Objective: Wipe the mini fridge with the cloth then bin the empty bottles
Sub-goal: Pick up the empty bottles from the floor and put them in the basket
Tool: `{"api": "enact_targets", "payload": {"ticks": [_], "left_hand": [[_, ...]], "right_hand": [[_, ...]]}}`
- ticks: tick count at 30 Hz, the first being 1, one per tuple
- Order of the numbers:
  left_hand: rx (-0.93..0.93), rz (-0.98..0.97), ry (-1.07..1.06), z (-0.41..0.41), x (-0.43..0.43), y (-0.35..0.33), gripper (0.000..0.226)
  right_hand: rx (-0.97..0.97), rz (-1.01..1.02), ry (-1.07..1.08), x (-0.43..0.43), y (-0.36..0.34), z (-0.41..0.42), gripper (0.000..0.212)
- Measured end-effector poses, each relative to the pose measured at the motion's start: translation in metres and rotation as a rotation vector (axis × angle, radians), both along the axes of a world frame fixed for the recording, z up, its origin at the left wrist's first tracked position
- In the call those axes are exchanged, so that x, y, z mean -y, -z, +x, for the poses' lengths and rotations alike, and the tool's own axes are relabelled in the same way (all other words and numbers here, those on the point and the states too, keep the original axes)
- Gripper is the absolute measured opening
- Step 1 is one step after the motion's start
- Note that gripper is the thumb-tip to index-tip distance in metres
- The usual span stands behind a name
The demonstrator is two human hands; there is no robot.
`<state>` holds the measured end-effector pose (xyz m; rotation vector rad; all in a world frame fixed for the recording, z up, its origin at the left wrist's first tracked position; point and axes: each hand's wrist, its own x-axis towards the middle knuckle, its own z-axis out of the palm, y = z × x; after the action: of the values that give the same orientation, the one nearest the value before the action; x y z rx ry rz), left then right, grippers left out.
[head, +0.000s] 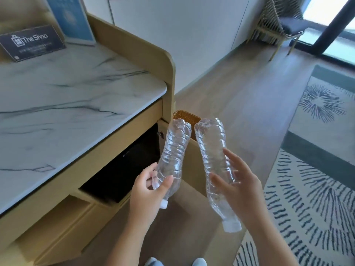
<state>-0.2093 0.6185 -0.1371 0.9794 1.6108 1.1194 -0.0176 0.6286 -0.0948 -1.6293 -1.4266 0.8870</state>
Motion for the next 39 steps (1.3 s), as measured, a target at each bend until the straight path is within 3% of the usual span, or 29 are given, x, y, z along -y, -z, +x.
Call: {"api": "enact_targets", "payload": {"ticks": [4,9,18,25,31,39], "left_hand": [[-0.034,0.054,0.124,-0.011,-0.001,-0.028,0.059],[-0.046,0.067,0.282,-0.023,-0.001,-0.045,0.046],[-0.020,0.117,0.473,0.015,-0.019,-0.062,0.038],[0.012,0.108,0.581,0.108,-0.038,-0.059,0.037],[0.031,0.070,0.613,0.230,-0.051,-0.057,0.046],[0.052,0.051,0.613,0.375,-0.080,-0.065,0.043]], "right_hand": [[0.060,0.030,0.085,0.017,-0.029,0.000,0.063],[0.178,0.063,0.216,0.041,-0.054,-0.001,0.063],[0.159,0.075,0.354,0.059,-0.063,0.024,0.065],[0.164,0.111,0.511,0.068,-0.053,0.101,0.064],[0.143,0.112,0.585,0.063,-0.045,0.219,0.069],[0.099,0.094,0.562,0.045,-0.046,0.369,0.068]]}}
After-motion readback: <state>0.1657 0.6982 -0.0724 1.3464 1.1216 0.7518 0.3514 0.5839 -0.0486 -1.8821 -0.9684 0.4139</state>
